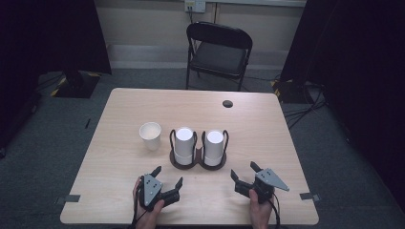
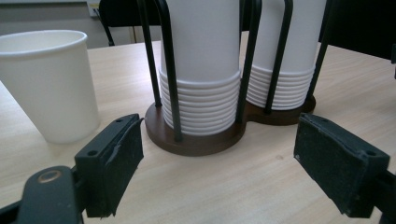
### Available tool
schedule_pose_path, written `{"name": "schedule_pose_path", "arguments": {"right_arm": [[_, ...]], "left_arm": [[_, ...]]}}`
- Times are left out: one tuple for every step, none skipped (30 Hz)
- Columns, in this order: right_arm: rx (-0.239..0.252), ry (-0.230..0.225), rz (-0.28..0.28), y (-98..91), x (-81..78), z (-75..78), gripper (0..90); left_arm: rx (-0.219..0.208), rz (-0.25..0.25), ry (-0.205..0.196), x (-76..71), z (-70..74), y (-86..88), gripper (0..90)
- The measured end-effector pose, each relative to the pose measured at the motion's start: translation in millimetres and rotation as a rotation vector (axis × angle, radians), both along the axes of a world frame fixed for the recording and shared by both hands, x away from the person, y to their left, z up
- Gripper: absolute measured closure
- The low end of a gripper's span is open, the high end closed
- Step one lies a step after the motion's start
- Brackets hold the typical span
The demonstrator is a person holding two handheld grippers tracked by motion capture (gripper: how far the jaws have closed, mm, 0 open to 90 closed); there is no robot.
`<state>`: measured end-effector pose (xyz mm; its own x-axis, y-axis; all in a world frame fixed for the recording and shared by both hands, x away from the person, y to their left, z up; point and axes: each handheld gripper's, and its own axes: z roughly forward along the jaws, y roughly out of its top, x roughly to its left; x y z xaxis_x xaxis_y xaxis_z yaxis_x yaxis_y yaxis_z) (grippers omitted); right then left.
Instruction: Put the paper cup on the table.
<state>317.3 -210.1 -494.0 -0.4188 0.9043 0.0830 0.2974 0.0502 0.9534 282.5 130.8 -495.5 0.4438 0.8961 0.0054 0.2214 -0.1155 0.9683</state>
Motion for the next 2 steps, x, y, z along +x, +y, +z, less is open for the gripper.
{"name": "schedule_pose_path", "arguments": {"right_arm": [[0.001,0.016,-0.007,0.2,1.0,0.1,14.0],[-0.001,0.026,-0.013,0.3,2.2,0.2,14.0]], "left_arm": [[-0.001,-0.005,-0.004,0.5,0.0,0.4,15.6],[-0.011,-0.012,0.002,1.3,-0.1,1.3,15.6]]}}
